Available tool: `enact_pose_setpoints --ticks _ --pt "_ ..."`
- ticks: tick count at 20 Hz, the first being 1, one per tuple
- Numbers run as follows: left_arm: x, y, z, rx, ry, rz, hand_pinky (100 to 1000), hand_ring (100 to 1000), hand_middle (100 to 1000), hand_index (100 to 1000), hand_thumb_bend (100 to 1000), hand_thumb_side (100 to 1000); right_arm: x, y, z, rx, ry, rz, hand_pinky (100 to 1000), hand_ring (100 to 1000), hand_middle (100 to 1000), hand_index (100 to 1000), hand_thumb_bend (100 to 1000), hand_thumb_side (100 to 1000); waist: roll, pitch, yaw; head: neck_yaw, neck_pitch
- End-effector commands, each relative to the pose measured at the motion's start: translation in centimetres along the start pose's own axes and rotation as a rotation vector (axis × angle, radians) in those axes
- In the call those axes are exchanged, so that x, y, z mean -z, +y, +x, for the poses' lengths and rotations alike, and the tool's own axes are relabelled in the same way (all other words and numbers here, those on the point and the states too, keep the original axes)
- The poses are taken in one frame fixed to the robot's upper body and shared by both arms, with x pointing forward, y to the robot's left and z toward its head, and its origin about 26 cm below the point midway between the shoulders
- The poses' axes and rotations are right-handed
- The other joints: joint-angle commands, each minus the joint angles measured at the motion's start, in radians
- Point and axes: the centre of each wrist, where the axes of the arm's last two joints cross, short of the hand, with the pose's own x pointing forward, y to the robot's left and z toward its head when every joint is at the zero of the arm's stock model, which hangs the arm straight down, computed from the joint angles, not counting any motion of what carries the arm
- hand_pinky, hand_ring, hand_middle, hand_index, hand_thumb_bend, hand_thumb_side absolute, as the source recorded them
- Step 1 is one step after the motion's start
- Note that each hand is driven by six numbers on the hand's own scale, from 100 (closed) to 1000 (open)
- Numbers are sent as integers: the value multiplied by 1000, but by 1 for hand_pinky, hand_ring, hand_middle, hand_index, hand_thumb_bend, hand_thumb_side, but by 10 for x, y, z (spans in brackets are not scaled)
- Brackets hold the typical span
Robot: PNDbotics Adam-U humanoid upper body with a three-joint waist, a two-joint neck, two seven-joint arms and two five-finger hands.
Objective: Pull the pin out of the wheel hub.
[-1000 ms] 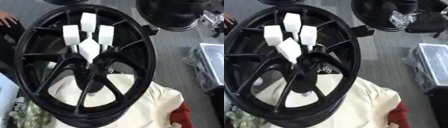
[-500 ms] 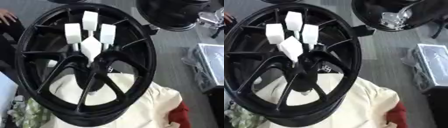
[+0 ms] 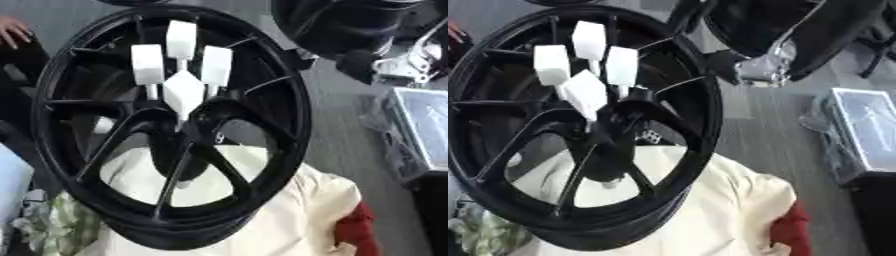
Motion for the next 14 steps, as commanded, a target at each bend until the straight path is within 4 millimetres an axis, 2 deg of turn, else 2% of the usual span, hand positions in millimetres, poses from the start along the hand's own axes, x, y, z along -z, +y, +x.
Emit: enact_pose_setpoints --ticks 1,8,14 --pt "2 5 4 18 -16 -7 811 806 715 756 470 680 6 -7 8 -18 17 -23 882 826 797 879 145 545 8 -25 -3 3 5" --pt "0 8 1 30 -5 0 811 806 715 756 470 681 28 -7 18 16 64 -67 894 854 821 906 262 534 8 -32 -15 18 14" --pt "-2 10 -1 32 2 5 811 806 716 757 470 681 42 -5 23 39 86 -78 891 850 816 904 258 532 8 -30 -16 20 18"
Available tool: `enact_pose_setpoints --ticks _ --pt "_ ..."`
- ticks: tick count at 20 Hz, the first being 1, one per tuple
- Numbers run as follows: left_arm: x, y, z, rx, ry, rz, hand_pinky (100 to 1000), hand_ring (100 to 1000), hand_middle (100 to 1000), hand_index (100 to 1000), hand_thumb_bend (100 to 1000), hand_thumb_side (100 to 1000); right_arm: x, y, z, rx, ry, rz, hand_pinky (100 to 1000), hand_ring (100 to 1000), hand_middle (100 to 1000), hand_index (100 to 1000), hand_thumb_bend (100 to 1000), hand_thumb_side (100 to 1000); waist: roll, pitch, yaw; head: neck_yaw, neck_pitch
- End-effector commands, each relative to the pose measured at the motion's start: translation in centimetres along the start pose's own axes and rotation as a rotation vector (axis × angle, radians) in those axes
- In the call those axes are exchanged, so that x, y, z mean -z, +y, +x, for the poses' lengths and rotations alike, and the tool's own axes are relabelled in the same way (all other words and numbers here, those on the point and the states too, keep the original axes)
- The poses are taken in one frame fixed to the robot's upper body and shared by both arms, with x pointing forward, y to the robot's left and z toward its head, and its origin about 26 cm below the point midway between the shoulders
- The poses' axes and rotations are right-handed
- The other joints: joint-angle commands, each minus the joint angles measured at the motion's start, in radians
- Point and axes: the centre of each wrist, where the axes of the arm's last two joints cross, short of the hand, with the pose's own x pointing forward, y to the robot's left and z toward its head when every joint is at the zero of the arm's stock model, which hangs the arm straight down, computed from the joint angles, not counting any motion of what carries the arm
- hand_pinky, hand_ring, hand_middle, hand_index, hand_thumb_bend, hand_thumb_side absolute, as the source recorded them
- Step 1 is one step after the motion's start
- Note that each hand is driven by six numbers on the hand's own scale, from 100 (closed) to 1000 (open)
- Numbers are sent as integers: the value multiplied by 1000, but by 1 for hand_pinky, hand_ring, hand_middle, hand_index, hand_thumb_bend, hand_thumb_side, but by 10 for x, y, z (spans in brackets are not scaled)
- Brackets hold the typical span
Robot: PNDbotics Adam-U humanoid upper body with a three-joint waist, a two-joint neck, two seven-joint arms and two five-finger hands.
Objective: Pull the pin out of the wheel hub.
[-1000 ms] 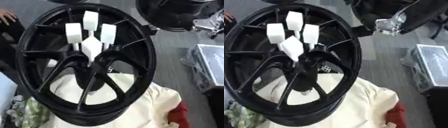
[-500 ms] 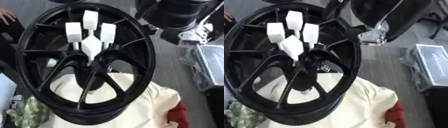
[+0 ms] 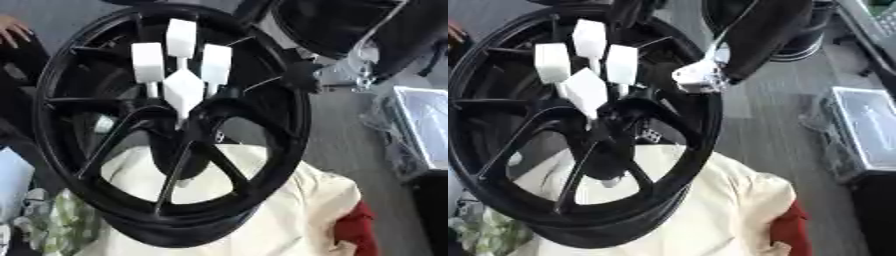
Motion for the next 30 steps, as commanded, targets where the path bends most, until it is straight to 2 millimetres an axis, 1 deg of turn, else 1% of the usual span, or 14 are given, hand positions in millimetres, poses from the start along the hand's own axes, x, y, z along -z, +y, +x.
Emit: enact_pose_setpoints --ticks 1,4,7,11,18,20,24,27,30 --pt "3 6 5 22 -21 2 811 806 716 757 470 681 0 -5 7 -28 24 -26 889 847 812 901 258 526 7 -24 0 1 6" --pt "3 7 5 21 -22 14 811 806 716 757 470 680 5 -1 6 -18 48 -47 885 838 804 902 258 528 8 -21 4 -2 5" --pt "4 10 5 22 -24 33 811 806 716 758 470 678 12 3 2 0 74 -46 885 840 806 909 284 530 8 -19 8 -8 6" --pt "4 17 5 28 -25 83 811 806 716 758 471 675 21 9 -12 14 136 -45 884 839 793 906 338 508 8 -15 17 -17 1" --pt "6 26 9 32 -51 150 811 806 716 757 473 669 33 21 -37 34 203 -30 884 840 792 902 340 512 8 -8 31 -30 -5" --pt "7 26 10 32 -56 155 811 806 716 757 473 669 35 23 -41 35 213 -29 884 840 792 902 340 512 8 -7 32 -31 -6" --pt "7 26 11 33 -57 153 811 806 715 756 471 670 40 30 -57 43 279 -46 886 845 795 902 365 506 8 0 37 -39 -9" --pt "7 25 11 33 -55 148 811 806 715 756 471 670 42 32 -64 33 300 -60 886 845 795 902 369 503 8 3 38 -41 -11" --pt "7 25 11 33 -54 147 811 806 715 756 471 670 43 33 -66 29 303 -64 886 845 795 902 369 503 8 3 38 -41 -11"
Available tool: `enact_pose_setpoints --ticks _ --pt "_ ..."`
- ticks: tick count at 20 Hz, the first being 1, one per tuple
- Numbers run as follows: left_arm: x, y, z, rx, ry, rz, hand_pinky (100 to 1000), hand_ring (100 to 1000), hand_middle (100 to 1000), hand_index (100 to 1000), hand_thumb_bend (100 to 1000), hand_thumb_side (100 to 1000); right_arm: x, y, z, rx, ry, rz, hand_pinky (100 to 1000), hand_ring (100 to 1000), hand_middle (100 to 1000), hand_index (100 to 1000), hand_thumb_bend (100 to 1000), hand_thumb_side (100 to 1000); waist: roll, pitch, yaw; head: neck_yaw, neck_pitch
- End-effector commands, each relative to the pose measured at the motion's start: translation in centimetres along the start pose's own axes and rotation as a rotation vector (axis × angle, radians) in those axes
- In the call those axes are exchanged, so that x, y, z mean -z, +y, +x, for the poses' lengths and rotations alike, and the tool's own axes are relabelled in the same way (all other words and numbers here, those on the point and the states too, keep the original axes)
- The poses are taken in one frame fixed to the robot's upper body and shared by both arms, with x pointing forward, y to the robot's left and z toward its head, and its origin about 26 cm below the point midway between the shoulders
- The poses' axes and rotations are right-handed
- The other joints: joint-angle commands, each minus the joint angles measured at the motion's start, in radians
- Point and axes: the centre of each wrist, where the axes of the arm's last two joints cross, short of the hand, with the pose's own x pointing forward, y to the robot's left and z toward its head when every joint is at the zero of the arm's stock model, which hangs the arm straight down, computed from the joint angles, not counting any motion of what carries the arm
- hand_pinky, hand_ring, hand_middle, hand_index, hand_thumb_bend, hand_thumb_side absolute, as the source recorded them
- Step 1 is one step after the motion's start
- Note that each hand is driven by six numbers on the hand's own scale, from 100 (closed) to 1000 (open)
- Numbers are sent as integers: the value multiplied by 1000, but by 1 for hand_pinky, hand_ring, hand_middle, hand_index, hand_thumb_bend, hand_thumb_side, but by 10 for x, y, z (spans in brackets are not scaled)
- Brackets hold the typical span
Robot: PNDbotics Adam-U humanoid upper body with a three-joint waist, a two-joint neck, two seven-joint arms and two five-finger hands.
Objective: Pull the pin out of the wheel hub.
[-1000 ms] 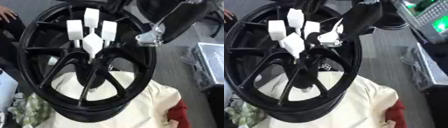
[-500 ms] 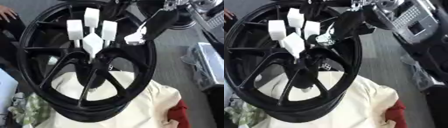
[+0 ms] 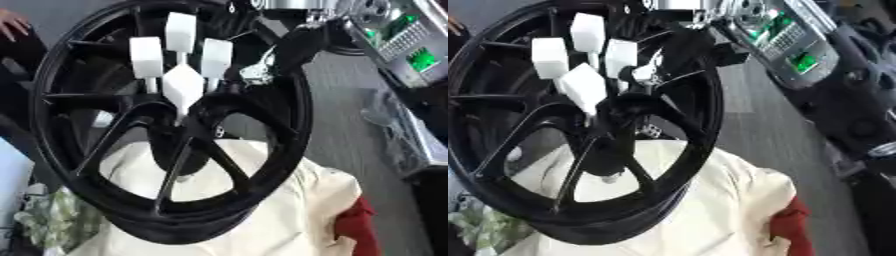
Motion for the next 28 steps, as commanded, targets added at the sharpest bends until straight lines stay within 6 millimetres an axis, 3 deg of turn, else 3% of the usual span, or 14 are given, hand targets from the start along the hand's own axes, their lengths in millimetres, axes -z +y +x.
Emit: enact_pose_setpoints --ticks 1,6,28 --pt "5 4 8 16 -31 -6 811 806 715 756 471 670 -3 -7 -2 -21 16 -28 886 845 795 902 369 503 8 -13 1 -4 -13" --pt "4 2 7 14 -26 -22 811 805 714 755 471 672 -5 -13 1 -17 27 -103 885 847 798 900 379 505 4 -6 6 -7 -18" --pt "6 -3 10 6 -36 -45 812 805 713 754 469 674 15 0 -16 62 56 -28 865 799 710 851 307 518 -2 10 20 -11 -21"
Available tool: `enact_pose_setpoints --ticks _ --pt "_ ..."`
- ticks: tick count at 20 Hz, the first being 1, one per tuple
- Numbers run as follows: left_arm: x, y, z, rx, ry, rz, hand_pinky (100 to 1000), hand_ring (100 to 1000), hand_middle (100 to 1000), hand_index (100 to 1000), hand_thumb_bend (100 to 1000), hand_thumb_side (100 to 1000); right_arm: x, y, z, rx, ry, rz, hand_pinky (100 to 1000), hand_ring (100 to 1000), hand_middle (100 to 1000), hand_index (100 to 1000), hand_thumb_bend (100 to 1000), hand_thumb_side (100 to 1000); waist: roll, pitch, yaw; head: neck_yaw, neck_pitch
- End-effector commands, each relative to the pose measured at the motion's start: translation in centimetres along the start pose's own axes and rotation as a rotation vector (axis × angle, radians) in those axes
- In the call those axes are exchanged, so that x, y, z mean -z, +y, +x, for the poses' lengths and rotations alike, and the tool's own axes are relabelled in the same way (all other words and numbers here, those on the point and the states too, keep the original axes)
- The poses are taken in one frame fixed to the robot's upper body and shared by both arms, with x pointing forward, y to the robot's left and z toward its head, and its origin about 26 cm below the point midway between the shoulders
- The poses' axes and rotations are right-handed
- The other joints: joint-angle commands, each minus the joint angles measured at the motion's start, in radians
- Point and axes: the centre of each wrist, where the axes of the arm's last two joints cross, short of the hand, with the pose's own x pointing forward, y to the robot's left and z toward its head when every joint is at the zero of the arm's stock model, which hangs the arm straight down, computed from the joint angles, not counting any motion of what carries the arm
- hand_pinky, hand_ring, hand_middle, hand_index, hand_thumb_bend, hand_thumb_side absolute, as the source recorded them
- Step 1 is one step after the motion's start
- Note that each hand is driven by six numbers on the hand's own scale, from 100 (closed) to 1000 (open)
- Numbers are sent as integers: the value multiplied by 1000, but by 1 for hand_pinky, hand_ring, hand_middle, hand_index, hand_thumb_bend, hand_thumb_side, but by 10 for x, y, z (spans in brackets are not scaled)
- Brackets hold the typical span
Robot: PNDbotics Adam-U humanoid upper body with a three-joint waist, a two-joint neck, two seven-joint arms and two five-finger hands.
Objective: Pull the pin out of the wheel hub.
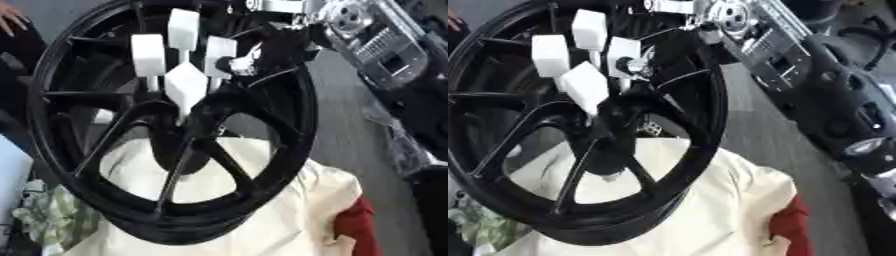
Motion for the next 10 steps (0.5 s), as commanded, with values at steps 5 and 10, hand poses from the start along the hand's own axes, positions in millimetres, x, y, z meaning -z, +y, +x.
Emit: enact_pose_setpoints --ticks 5,10 --pt "5 2 8 9 -32 -15 812 804 712 752 470 673 -3 -9 3 -5 -2 -44 855 777 637 810 303 475 7 -11 1 -3 -12" --pt "6 1 9 9 -34 -15 812 804 710 752 470 673 -2 -8 3 6 -3 -53 846 756 604 788 292 446 6 -8 3 -4 -11"
